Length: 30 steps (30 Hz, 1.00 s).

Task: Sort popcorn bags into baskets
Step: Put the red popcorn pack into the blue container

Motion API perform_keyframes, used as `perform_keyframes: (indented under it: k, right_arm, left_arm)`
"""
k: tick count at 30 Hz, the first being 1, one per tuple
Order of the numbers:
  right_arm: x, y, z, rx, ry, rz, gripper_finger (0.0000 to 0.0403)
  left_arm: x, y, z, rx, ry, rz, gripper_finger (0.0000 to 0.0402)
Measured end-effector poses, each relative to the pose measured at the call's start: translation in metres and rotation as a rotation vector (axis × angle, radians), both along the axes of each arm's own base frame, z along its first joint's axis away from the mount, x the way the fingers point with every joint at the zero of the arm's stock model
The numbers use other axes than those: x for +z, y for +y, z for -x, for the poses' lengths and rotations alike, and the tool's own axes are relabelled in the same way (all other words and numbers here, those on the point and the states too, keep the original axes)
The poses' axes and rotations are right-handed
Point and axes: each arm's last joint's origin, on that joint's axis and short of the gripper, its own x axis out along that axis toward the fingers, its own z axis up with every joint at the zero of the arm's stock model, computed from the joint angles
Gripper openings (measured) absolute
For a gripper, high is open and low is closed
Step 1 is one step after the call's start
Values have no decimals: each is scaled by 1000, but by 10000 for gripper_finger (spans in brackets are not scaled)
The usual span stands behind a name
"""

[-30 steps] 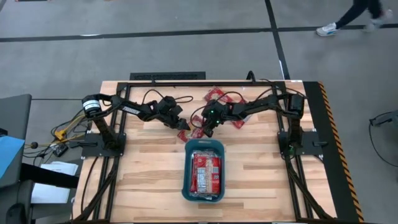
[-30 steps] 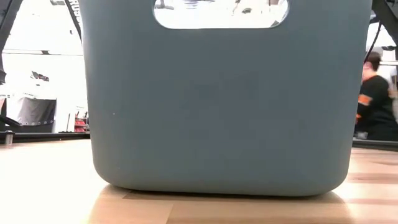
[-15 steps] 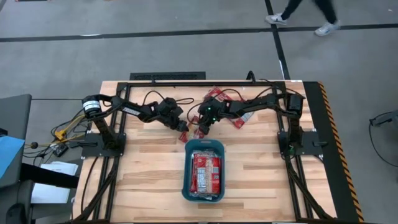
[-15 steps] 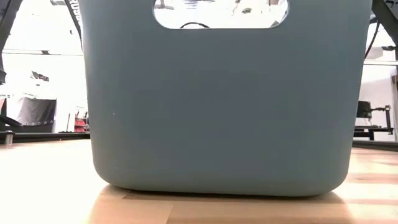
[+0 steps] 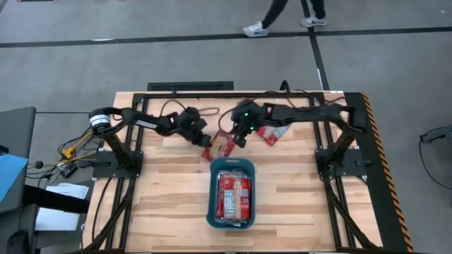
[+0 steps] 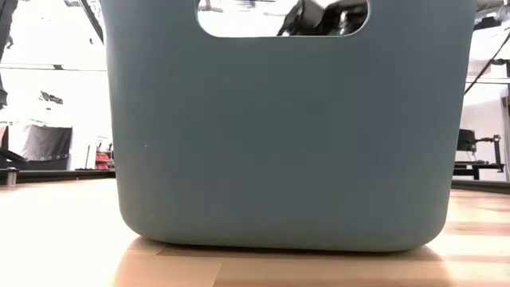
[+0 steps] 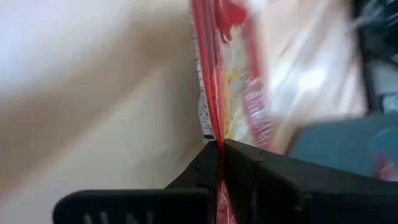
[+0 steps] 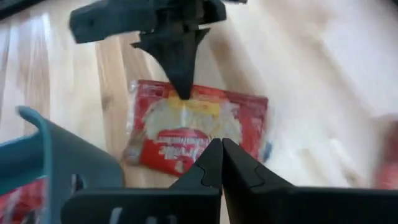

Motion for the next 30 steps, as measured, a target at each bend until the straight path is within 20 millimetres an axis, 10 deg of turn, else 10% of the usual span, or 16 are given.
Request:
perform_keyframes:
  k: [16, 30]
  right_arm:
    - [85, 31, 68, -139, -56, 195, 25]
    - [81, 42, 70, -138, 1, 193, 17]
  left_arm:
    - [122, 12, 23, 56, -105, -277, 0]
    - [179, -73, 30, 43, -283, -205, 0]
